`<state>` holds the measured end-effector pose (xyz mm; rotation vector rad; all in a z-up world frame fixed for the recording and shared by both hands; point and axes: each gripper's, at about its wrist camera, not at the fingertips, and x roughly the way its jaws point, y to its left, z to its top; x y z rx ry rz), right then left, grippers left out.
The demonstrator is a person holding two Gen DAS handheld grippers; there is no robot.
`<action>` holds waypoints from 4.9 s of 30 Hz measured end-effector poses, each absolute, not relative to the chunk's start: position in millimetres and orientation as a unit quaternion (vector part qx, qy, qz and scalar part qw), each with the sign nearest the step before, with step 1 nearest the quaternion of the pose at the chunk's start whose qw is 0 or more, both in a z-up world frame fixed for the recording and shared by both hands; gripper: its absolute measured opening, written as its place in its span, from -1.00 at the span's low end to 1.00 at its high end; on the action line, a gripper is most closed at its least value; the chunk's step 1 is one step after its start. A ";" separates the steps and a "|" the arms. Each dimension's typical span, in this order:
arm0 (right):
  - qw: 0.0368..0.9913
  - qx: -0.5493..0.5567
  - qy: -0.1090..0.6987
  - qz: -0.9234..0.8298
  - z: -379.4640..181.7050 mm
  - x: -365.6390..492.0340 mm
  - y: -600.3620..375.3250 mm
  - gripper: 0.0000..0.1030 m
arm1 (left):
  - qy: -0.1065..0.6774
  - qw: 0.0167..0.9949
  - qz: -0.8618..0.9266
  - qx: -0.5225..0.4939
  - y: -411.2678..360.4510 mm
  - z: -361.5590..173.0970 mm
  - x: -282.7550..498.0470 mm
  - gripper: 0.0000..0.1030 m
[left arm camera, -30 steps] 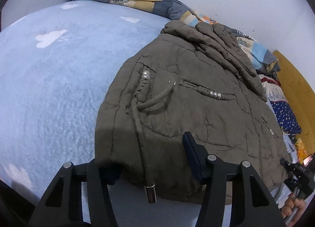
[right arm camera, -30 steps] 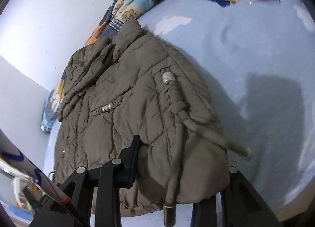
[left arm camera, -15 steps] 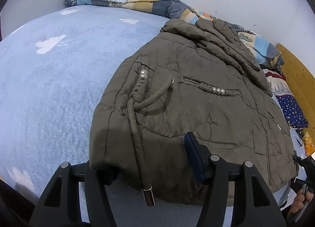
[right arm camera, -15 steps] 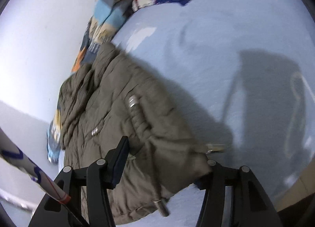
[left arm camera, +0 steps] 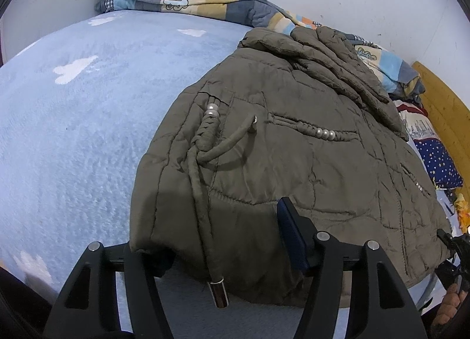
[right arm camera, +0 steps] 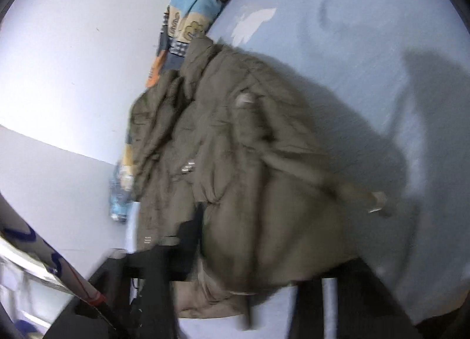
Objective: Fold large clothes
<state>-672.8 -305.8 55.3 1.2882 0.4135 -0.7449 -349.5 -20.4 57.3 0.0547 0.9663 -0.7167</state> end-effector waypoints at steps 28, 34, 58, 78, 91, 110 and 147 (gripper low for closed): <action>0.753 0.457 0.252 -0.402 69.1 -655.3 -290.1 -0.58 | 0.361 0.865 -0.309 0.161 -41.3 68.5 -387.0 -0.29; 0.768 0.443 0.234 -0.399 81.8 -657.8 -284.8 -0.62 | 0.339 0.869 -0.320 0.169 -39.9 80.2 -394.8 -0.47; 0.803 0.404 0.197 -0.392 136.6 -667.9 -265.0 -0.68 | 0.328 0.867 -0.345 0.145 -17.4 122.7 -400.9 -0.58; 0.808 0.380 0.230 -0.387 139.9 -669.2 -270.1 -0.68 | 0.319 0.868 -0.353 0.145 -17.6 131.9 -398.0 -0.58; 0.839 0.336 0.220 -0.366 187.4 -668.2 -265.0 -0.68 | 0.291 0.869 -0.380 0.126 -7.2 177.9 -391.7 -0.58; 0.862 0.321 0.185 -0.345 248.5 -632.3 -323.4 -0.68 | 0.252 0.876 -0.392 0.122 -65.9 257.3 -346.3 -0.56; 0.776 0.397 0.273 -0.408 146.2 -421.9 -652.1 -0.22 | 0.308 0.846 -0.373 0.225 -343.3 169.2 -187.8 0.14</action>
